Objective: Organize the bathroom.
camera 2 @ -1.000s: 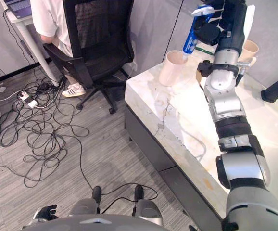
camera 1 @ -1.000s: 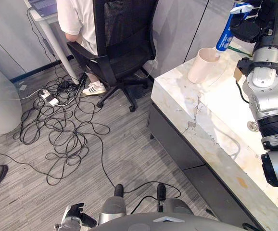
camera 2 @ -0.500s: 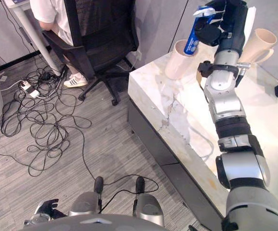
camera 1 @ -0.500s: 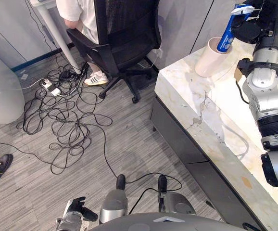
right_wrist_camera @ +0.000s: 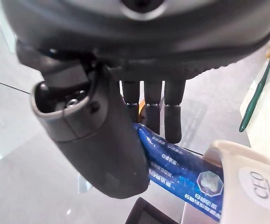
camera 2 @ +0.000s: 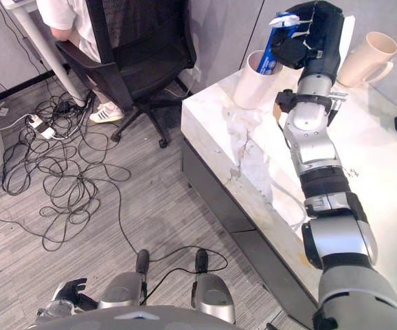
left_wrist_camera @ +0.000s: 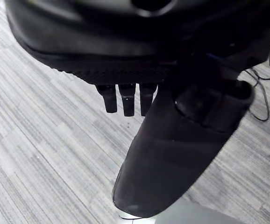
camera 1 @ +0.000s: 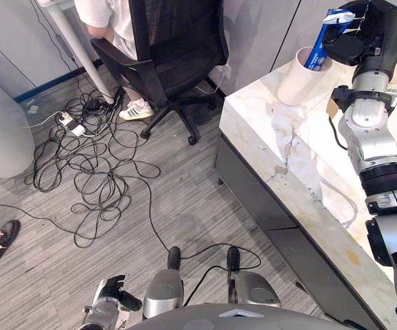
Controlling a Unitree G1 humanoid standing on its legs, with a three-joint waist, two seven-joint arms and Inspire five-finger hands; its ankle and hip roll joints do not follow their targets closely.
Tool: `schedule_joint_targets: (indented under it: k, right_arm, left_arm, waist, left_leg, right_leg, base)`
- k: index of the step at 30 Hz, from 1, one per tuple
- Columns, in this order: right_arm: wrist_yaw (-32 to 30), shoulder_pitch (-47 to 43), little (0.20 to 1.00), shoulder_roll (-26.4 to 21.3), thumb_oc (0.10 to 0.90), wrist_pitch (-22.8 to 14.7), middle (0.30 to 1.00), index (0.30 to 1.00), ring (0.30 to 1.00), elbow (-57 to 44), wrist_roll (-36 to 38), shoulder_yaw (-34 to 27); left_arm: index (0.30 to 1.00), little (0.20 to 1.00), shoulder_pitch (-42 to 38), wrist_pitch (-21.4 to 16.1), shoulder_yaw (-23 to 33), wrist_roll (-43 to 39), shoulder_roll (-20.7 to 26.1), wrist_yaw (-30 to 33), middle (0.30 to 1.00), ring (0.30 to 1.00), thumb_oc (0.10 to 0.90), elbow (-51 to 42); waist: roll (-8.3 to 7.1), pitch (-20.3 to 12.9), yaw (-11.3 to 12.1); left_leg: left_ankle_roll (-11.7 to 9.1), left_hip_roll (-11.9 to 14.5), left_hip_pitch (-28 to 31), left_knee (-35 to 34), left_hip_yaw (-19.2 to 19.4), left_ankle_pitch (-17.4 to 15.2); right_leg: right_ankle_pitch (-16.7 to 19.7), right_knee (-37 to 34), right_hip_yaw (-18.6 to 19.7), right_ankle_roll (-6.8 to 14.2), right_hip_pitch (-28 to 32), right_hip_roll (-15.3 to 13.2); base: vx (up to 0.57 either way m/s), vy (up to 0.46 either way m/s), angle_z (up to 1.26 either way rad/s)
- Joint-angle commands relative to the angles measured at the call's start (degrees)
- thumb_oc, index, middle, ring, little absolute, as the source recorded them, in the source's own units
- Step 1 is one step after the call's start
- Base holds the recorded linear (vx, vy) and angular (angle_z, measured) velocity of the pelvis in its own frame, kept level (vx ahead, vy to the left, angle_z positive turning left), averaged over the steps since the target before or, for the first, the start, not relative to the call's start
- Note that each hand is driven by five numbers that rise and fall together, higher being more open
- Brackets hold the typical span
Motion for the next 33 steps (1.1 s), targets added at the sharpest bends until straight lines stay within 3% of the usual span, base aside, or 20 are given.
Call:
schedule_joint_targets:
  k: [1, 7, 16, 33]
  right_arm:
    - [1.64, -7.04, 0.9, -0.1, 0.8, -2.31, 0.9, 0.9, 0.9, -1.07, 3.51, -3.2]
    - [3.74, -6.95, 0.9, 2.68, 0.8, 0.35, 0.9, 0.9, 0.9, -1.42, 5.29, -1.19]
    - [6.45, -6.83, 0.9, 5.89, 0.8, 3.19, 0.9, 0.9, 0.9, -1.76, 1.88, 0.96]
    - [11.22, -5.13, 0.9, 1.94, 0.8, 8.14, 0.9, 0.9, 0.9, -3.27, -5.42, 2.51]
  left_arm:
    - [0.9, 0.9, 1.59, -0.72, -2.72, 2.01, 3.58, 0.93, 0.9, 0.9, 0.8, 1.29]
    - [0.9, 0.9, 1.48, -0.56, -3.3, 2.3, 3.04, 0.85, 0.9, 0.9, 0.8, 1.14]
    - [0.9, 0.9, 0.74, -0.56, -4.39, 2.69, 2.16, -0.24, 0.9, 0.9, 0.8, 1.79]
    - [0.9, 0.9, 0.79, -1.09, -3.38, 6.16, 1.34, -0.84, 0.9, 0.9, 0.8, 2.56]
  waist:
    - [-1.64, -6.09, 0.06]
    - [-1.77, -6.9, -0.46]
    - [-1.98, -7.77, -1.49]
    - [-3.66, -11.7, -4.89]
  left_leg:
    - [0.57, 3.73, -0.81, 5.43, 2.1, -0.74]
    - [0.6, 3.71, 0.13, 5.15, 2.7, -1.02]
    - [0.58, 3.98, 1.23, 4.86, 3.73, -1.42]
    - [0.66, 4.52, 5.15, 2.04, 7.7, -2.22]
  right_leg:
    - [-2.35, 6.48, 5.85, 1.63, -3.08, -2.33]
    - [-2.2, 6.01, 6.59, 1.74, -2.57, -2.37]
    - [-2.11, 5.67, 7.67, 1.95, -2.16, -2.39]
    - [-1.18, 3.02, 10.33, 2.64, -0.48, -2.17]
  base:
    - [0.0, 0.021, -0.06]
    - [0.0, 0.022, -0.09]
    - [-0.01, 0.038, -0.07]
    - [-0.01, 0.016, -0.1]
